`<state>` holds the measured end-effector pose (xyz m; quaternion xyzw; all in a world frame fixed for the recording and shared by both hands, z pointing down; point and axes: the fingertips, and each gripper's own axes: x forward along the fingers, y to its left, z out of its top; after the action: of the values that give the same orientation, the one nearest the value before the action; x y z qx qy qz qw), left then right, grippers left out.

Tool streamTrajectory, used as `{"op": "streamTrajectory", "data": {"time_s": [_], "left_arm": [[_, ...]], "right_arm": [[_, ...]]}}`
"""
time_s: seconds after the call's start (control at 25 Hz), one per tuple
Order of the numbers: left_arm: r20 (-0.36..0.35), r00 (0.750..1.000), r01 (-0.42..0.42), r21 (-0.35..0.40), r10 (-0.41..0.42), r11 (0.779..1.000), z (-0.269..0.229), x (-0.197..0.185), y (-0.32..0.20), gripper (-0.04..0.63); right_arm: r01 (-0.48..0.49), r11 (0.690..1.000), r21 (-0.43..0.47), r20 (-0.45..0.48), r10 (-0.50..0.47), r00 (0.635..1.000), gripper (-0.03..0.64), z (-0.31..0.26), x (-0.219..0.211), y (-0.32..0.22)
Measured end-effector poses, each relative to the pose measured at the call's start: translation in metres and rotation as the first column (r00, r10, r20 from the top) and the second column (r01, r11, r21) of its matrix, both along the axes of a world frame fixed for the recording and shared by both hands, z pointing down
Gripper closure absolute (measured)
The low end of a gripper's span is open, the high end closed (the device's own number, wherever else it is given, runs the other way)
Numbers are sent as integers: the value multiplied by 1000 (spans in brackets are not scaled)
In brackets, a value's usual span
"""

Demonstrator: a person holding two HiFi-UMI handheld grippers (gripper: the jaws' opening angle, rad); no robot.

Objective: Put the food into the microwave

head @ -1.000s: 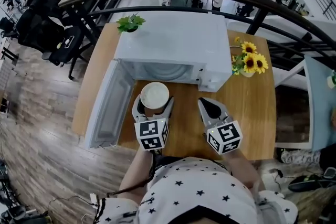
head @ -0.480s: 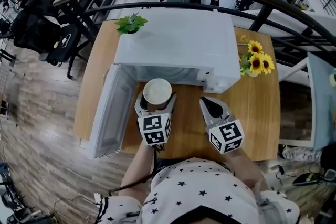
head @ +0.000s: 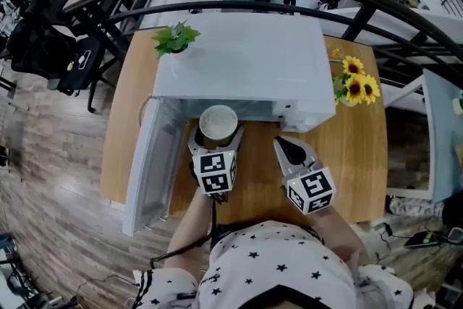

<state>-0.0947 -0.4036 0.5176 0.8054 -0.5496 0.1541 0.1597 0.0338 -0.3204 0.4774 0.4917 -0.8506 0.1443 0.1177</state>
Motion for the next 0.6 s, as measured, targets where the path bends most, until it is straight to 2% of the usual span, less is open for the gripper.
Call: {"op": "streamTrajectory", "data": {"time_s": [0.6], "left_arm": [[23, 999, -22, -34, 23, 999, 31, 5, -41, 126]], "right_arm": [[3, 999, -52, -13, -3, 1000, 611, 21, -12, -11]]}}
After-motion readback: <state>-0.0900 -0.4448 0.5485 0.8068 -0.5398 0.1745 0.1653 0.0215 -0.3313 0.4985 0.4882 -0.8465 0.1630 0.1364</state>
